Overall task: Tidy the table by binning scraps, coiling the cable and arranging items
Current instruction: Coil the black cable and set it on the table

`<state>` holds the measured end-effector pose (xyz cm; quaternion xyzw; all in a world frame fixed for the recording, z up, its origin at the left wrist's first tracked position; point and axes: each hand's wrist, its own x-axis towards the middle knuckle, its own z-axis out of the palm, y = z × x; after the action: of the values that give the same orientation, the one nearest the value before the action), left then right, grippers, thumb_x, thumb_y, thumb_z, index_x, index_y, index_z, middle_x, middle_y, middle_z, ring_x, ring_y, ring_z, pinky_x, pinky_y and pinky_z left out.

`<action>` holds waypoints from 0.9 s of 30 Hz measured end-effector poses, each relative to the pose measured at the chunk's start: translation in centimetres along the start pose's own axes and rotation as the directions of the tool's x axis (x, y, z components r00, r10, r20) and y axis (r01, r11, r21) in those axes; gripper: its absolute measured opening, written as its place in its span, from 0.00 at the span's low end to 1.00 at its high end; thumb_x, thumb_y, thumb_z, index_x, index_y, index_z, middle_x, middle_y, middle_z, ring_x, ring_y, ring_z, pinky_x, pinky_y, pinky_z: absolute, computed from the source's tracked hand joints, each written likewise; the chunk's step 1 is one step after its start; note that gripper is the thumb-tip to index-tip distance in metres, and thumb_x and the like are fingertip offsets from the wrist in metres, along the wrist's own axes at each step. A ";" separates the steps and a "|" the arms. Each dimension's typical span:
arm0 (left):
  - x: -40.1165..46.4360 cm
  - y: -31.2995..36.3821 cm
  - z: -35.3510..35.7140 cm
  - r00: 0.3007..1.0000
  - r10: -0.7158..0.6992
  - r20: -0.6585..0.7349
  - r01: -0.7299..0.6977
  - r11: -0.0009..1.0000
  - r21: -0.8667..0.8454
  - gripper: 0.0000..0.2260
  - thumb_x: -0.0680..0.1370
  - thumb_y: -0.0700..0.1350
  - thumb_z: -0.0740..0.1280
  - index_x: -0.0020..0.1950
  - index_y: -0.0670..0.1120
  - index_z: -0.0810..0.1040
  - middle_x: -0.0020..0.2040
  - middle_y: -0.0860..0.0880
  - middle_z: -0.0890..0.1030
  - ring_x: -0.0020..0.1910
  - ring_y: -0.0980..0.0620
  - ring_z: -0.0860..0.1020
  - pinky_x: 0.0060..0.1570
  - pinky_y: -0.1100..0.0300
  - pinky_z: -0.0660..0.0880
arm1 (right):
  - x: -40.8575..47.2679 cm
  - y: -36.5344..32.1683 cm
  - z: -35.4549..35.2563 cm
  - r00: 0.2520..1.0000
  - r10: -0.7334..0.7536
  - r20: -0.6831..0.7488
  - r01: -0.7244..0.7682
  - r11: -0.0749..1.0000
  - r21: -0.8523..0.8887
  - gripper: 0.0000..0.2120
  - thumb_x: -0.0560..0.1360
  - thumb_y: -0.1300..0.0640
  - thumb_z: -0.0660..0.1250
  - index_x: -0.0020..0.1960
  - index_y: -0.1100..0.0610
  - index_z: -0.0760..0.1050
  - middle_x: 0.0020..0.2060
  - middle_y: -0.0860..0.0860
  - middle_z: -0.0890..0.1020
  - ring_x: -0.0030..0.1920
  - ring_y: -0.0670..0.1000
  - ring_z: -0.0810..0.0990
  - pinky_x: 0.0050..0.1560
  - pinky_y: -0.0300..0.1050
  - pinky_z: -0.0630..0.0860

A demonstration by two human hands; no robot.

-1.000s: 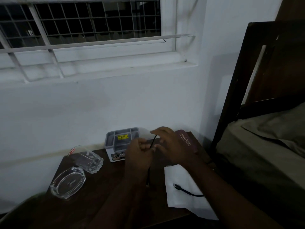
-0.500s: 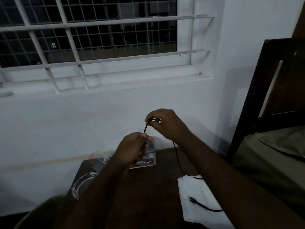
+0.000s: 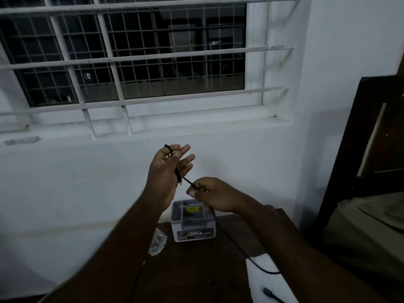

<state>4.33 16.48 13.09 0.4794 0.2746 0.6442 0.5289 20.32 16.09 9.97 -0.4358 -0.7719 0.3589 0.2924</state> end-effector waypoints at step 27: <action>0.7 0.5 1.1 0.976 0.210 0.064 -0.217 0.887 0.408 0.09 0.84 0.43 0.58 0.57 0.41 0.74 0.54 0.47 0.84 0.52 0.51 0.84 0.53 0.59 0.80 | -1.0 -4.2 -3.0 0.990 -0.113 0.081 0.125 0.979 -0.160 0.10 0.80 0.52 0.63 0.56 0.56 0.78 0.38 0.44 0.79 0.29 0.36 0.76 0.29 0.30 0.73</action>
<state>5.13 16.86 14.18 0.6133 0.3450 0.6215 0.3444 21.20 14.57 14.92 -0.3983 -0.8335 0.2911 0.2486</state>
